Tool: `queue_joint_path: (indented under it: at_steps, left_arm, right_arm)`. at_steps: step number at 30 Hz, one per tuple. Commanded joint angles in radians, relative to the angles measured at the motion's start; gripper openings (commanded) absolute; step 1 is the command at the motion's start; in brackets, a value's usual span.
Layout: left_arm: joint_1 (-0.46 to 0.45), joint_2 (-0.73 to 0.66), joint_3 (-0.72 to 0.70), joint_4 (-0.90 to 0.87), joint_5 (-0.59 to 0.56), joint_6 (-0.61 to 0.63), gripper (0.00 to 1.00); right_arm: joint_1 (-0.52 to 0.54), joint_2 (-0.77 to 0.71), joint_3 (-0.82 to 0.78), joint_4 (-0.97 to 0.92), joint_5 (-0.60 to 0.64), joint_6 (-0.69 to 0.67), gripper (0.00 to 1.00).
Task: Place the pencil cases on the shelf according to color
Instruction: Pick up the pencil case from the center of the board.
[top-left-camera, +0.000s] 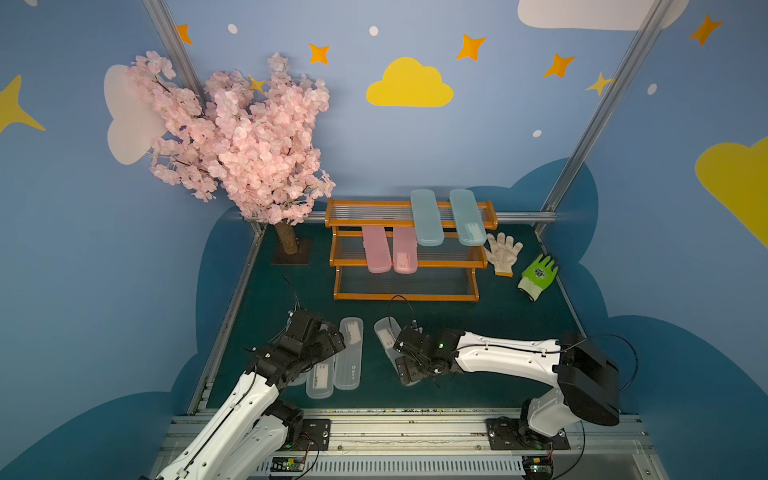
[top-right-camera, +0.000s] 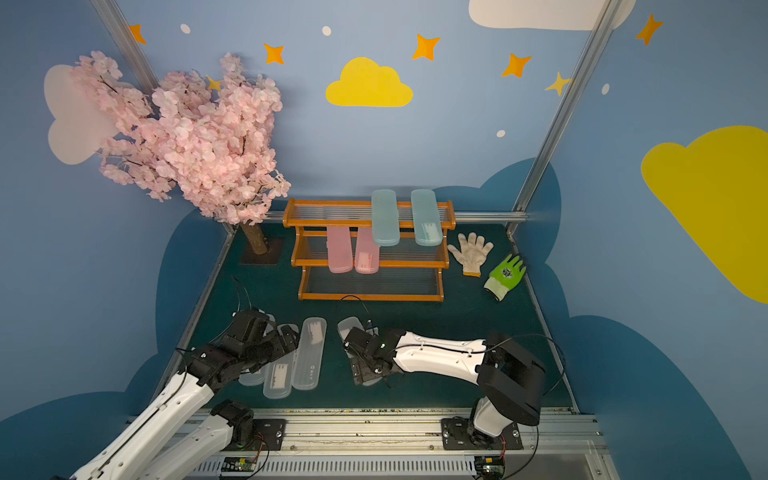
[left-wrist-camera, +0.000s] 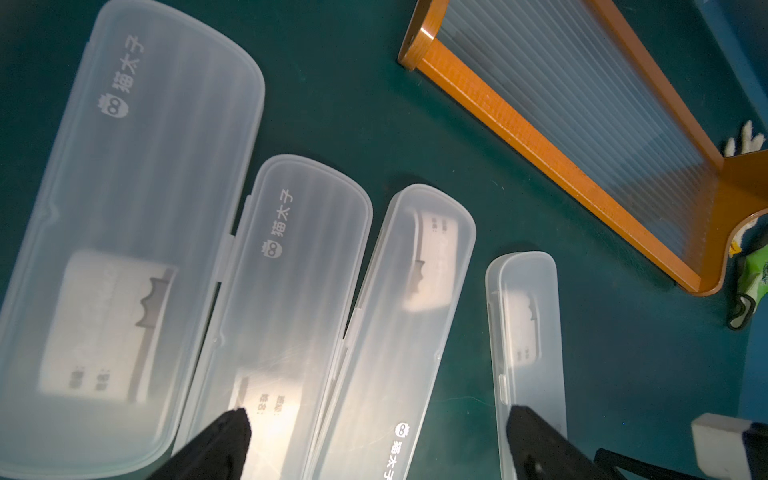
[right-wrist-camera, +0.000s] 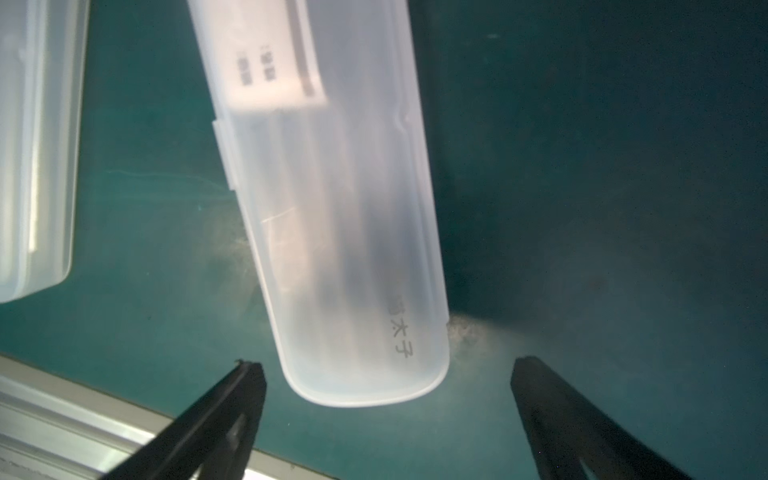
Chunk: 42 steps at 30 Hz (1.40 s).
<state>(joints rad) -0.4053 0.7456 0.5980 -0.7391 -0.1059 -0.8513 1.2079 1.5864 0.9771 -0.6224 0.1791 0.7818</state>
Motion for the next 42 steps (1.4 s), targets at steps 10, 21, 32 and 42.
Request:
queue_joint_path:
  at_steps: [10, 21, 32, 42]
  left_arm:
    - [0.001, -0.057, 0.003, -0.004, -0.057, 0.064, 1.00]
    - [0.002, -0.027, 0.023, 0.014, -0.038, 0.073, 1.00]
    - [-0.030, 0.001, 0.116, 0.029, 0.021, 0.055, 1.00]
    - [-0.080, 0.079, 0.094, 0.169, 0.039, 0.034, 1.00]
  right_arm:
    - [0.030, 0.204, 0.100, -0.069, -0.007, 0.025, 0.98]
    - [0.024, 0.185, 0.074, -0.079, 0.015, 0.065, 0.69]
    - [0.079, -0.149, -0.080, -0.247, 0.225, 0.245, 0.53]
    - [-0.066, -0.390, -0.212, -0.114, 0.225, 0.158, 0.54]
